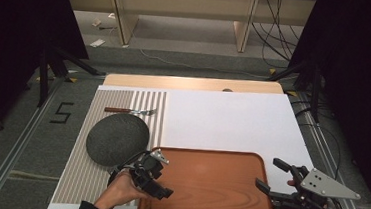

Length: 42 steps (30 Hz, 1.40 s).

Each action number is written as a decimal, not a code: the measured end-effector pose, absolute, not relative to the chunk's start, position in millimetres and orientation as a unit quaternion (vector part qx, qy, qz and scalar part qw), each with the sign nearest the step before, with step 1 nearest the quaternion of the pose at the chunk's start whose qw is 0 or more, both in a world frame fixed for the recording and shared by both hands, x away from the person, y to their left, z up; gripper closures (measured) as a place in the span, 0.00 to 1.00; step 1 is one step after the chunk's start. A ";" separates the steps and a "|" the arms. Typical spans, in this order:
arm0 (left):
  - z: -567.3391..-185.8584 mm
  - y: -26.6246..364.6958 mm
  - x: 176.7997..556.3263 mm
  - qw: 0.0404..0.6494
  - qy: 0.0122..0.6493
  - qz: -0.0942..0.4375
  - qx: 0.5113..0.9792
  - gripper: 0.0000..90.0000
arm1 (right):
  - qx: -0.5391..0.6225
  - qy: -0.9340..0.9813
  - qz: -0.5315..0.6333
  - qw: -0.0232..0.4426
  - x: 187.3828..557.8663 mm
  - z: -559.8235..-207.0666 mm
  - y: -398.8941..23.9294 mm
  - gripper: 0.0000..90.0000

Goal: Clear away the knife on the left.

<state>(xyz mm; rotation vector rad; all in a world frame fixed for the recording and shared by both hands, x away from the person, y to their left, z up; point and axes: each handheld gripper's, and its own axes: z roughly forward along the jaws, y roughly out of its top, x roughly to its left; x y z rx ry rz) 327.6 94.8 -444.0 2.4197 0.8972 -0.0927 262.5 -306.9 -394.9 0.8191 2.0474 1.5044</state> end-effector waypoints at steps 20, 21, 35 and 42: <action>-424.8 100.5 322.9 0.393 0.320 0.050 0.861 0.20 | 0.299 0.746 0.548 0.233 262.5 -394.9 -306.9 0.22; -424.2 100.9 322.4 0.397 0.320 0.054 0.859 0.19 | 0.299 0.746 0.548 0.233 262.5 -394.9 -306.9 0.22; -413.9 107.1 311.2 0.491 0.292 0.099 0.815 0.18 | 0.299 0.745 0.549 0.234 262.3 -394.7 -307.3 0.22; -410.8 115.2 305.9 0.546 0.288 0.117 0.778 0.18 | 0.299 0.744 0.549 0.234 262.3 -394.7 -307.4 0.22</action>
